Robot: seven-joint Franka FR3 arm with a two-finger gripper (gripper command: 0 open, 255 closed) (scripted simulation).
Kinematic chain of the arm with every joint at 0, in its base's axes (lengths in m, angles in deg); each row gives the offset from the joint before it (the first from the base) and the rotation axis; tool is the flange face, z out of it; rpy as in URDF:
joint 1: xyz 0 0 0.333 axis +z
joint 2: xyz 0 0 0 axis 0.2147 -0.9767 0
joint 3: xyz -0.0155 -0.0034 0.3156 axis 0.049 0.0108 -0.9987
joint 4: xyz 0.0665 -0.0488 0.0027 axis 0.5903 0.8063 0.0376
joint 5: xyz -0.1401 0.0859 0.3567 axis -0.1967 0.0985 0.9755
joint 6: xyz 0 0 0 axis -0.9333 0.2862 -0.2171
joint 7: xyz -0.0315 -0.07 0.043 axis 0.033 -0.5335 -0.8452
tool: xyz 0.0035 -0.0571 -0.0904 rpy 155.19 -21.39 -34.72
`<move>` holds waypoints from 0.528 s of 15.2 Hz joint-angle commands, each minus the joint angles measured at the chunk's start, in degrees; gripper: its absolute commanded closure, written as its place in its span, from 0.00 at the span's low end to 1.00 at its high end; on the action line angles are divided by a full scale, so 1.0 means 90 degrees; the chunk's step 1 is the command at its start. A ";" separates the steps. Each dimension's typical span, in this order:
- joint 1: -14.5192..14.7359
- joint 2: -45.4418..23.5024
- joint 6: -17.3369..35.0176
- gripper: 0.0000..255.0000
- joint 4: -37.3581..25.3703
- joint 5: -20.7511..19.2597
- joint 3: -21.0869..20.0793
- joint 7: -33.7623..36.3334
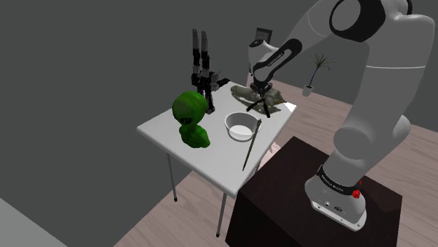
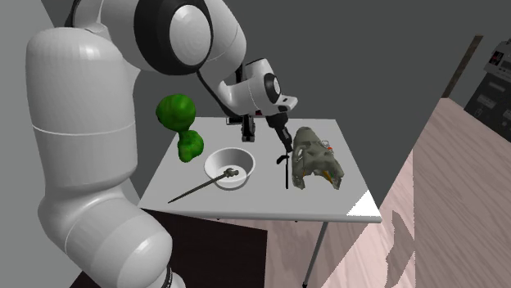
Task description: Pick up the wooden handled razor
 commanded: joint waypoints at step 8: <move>-0.0020 0.0492 -0.0566 1.00 -0.0138 0.0282 -0.0079 -0.0399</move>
